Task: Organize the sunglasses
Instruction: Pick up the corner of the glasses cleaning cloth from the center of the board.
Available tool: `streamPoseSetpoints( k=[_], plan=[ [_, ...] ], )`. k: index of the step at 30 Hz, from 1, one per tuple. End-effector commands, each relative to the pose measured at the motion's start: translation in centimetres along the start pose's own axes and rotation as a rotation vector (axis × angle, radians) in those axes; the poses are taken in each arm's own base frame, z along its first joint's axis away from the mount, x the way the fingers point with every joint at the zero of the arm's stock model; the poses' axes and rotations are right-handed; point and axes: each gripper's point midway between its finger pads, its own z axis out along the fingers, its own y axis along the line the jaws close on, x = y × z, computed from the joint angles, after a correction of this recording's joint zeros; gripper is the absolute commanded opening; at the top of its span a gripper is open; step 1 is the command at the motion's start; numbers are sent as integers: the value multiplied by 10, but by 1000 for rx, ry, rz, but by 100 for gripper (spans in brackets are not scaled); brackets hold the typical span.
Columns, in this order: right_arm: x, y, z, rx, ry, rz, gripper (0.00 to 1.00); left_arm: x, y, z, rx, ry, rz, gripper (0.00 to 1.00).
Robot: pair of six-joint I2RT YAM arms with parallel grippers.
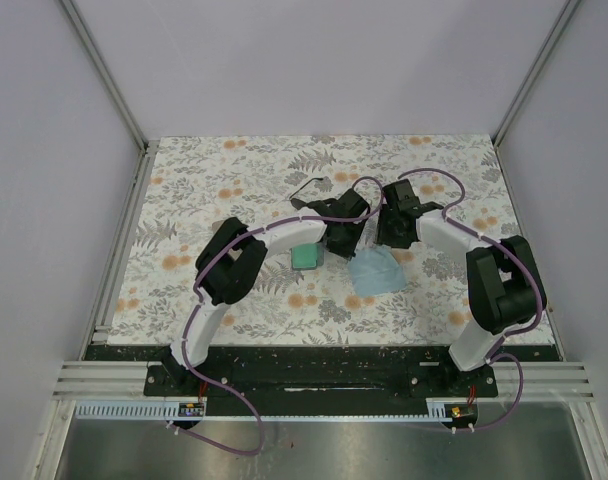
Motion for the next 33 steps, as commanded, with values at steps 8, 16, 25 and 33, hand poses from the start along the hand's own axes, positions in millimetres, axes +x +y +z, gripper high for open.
streamPoseSetpoints(
  k=[8,16,25,33],
  plan=[
    [-18,16,-1,-142,-139,-213,50,-27,0,-4,62,-39,19,0],
    [-21,23,-1,-192,-168,-240,48,-32,9,1,56,-29,22,0],
    [-19,17,9,-144,-130,-223,28,-34,5,-1,73,-31,25,0],
    [-21,12,12,-100,-127,-201,0,-34,5,-5,75,-35,35,0]
  ],
)
